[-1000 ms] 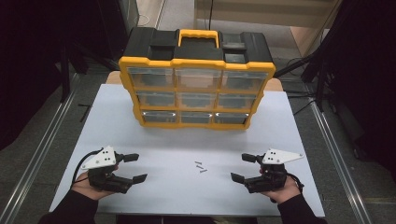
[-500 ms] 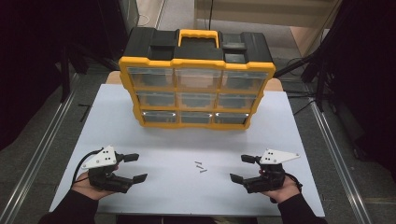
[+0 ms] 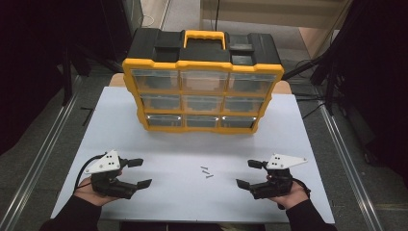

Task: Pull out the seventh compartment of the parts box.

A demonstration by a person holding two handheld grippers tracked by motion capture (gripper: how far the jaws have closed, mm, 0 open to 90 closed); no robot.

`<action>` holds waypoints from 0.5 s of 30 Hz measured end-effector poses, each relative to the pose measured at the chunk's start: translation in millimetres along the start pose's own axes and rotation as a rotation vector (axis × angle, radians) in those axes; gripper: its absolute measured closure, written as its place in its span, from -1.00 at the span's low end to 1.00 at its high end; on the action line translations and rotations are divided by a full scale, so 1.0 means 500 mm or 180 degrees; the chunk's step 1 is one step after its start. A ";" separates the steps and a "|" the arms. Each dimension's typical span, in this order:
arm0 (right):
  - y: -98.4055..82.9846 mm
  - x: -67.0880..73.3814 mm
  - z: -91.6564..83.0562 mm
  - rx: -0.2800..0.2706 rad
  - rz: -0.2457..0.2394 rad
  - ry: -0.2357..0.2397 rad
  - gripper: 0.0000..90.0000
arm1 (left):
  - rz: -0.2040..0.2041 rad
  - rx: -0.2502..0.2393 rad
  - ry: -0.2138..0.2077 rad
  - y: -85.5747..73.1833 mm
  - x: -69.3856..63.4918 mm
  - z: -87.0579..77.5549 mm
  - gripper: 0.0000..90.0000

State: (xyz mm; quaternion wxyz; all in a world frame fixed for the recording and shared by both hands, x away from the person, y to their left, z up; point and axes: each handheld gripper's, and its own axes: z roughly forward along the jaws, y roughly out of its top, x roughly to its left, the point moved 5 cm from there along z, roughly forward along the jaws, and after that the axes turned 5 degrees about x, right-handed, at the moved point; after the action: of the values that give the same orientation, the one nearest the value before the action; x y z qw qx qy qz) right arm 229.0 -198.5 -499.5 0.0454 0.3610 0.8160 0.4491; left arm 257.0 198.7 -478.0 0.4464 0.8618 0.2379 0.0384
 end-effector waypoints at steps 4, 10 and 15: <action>-0.002 0.001 0.002 0.0025 -0.0010 0.0005 -0.63 | 0.0025 0.0074 -0.0005 -0.003 -0.001 0.004 -0.49; -0.002 0.001 0.002 0.0036 -0.0015 0.0007 -0.63 | 0.0022 0.0128 0.0018 -0.005 0.000 0.006 -0.49; -0.004 -0.001 0.005 0.0077 -0.0020 -0.0011 -0.63 | 0.0013 0.0206 0.0058 -0.007 0.004 0.011 -0.49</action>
State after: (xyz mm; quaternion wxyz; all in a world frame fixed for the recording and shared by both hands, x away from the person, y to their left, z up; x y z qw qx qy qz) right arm 229.0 -197.7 -502.6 0.0439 0.3598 0.8225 0.4384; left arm 259.1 197.2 -484.6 0.4160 0.8759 0.2414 0.0395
